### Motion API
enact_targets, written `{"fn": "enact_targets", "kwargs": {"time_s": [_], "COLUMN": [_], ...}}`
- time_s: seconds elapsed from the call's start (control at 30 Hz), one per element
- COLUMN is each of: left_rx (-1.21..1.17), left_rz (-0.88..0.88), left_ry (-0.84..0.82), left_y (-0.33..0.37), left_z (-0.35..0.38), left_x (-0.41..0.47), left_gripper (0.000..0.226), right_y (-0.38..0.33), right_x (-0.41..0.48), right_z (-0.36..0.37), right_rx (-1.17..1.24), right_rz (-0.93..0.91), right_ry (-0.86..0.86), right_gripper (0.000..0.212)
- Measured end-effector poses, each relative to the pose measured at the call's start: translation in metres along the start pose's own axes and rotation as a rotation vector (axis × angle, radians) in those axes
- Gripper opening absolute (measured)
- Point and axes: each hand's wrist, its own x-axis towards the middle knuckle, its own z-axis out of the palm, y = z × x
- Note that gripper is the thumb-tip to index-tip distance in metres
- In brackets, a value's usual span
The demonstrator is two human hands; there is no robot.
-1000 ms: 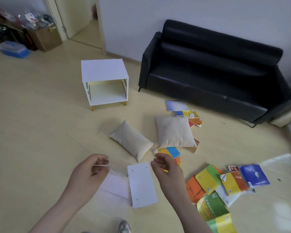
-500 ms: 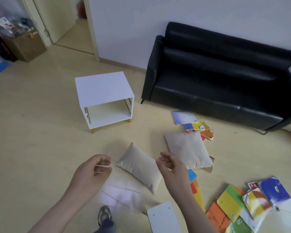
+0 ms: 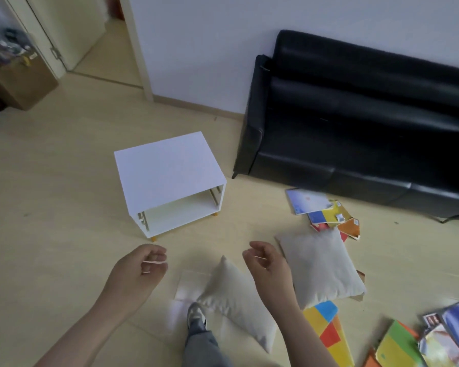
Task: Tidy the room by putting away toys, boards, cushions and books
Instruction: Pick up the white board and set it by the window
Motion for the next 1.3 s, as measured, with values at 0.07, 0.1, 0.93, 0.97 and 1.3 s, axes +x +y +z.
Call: {"fn": "enact_targets", "kwargs": {"time_s": [0.07,0.1,0.93,0.97,1.3], "left_rx": [0.018,0.026,0.379,0.395,0.504], "left_rz": [0.004,0.01,0.181,0.199,0.201], "left_ry": [0.007,0.017,-0.416,-0.44,-0.512], "left_y": [0.011,0.017,0.048,0.05,0.031], "left_z": [-0.011,-0.017,-0.171,-0.17,-0.133], "left_x": [0.03,0.046,0.431,0.446,0.542], "left_gripper": [0.021,0.021,0.019,0.019,0.023], "right_y": [-0.016,-0.026,-0.121,-0.119,-0.078], "right_x": [0.031,0.046,0.2,0.205,0.283], "right_z": [0.008,0.013,0.23,0.237,0.277], "right_rx": [-0.01,-0.017,0.234,0.26,0.338], "right_rz": [0.002,-0.001,0.438,0.47,0.65], "right_ry": [-0.006,-0.003,0.404,0.426,0.405], "right_gripper": [0.017,0.017,0.019,0.019,0.027]}}
